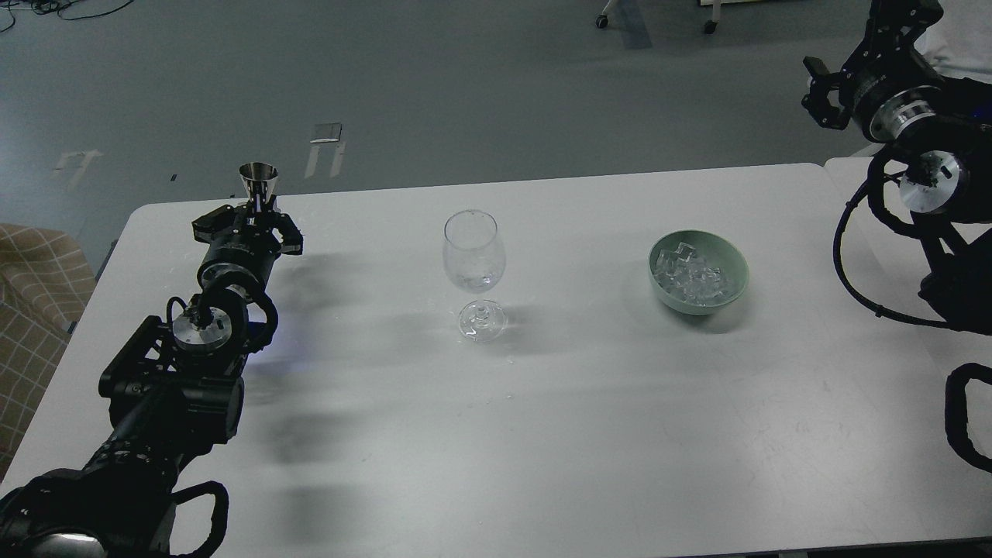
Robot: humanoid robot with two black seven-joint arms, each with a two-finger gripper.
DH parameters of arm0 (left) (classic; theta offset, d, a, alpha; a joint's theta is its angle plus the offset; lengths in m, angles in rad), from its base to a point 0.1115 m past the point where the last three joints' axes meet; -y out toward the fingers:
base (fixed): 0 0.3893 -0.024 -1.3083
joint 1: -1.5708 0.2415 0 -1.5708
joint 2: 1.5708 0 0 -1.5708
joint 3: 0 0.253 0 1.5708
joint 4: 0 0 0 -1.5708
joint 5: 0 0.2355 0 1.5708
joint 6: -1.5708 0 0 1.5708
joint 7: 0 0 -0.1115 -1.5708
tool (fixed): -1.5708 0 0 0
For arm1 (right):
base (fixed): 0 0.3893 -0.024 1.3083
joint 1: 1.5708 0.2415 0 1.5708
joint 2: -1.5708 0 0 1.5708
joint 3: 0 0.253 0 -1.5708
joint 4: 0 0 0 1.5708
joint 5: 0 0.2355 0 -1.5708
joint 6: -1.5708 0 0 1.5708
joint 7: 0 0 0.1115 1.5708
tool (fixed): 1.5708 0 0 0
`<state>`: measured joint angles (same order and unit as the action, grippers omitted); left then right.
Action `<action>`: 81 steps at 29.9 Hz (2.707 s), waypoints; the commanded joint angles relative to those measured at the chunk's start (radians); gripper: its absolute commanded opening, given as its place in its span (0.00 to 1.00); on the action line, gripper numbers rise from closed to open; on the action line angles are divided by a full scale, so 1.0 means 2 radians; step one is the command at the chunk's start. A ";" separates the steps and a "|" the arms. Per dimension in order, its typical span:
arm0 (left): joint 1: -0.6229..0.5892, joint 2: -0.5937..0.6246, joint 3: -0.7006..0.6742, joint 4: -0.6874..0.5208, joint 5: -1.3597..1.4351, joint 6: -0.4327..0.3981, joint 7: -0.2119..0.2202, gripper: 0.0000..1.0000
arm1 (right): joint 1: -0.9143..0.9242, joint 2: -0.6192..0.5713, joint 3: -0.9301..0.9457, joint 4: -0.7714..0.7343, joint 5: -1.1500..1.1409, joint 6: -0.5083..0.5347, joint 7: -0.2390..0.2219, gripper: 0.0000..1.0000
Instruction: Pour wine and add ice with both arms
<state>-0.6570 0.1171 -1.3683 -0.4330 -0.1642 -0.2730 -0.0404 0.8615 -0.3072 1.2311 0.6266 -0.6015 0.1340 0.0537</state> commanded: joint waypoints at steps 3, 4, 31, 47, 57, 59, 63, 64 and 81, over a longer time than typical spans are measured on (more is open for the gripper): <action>-0.001 -0.003 -0.008 0.005 -0.011 0.003 -0.003 0.13 | 0.000 0.000 0.000 0.000 0.000 -0.002 0.000 1.00; -0.001 -0.004 -0.009 0.006 -0.011 0.003 -0.003 0.14 | 0.000 0.000 0.000 0.000 0.000 -0.002 0.000 1.00; -0.006 -0.002 -0.011 0.023 -0.010 0.002 -0.002 0.53 | -0.003 -0.004 0.001 -0.001 0.000 -0.005 0.000 1.00; -0.017 0.001 -0.011 0.016 -0.009 -0.003 0.000 0.75 | -0.003 -0.005 0.002 -0.001 0.000 -0.006 0.000 1.00; -0.024 0.012 -0.004 -0.026 -0.005 -0.025 0.001 0.97 | -0.003 -0.005 0.005 -0.001 0.001 -0.005 0.001 1.00; -0.025 0.018 0.000 -0.047 -0.002 -0.019 0.004 0.97 | -0.002 -0.005 0.006 0.000 0.001 -0.004 0.001 1.00; -0.051 0.026 0.024 -0.065 0.020 -0.018 0.004 0.97 | 0.004 -0.007 0.004 0.018 0.001 0.003 0.001 1.00; -0.059 0.027 0.031 -0.065 0.024 -0.018 0.005 0.97 | 0.004 -0.007 0.003 0.029 -0.001 0.004 0.002 1.00; -0.135 0.083 0.128 -0.073 0.196 -0.046 -0.027 0.97 | 0.190 -0.166 -0.390 0.125 -0.117 0.009 0.015 1.00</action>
<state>-0.9247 0.2765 -1.1135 -0.5808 0.1722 -0.3615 -0.0750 1.1732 -0.6145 0.5832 0.8510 -0.8087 0.1487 0.0712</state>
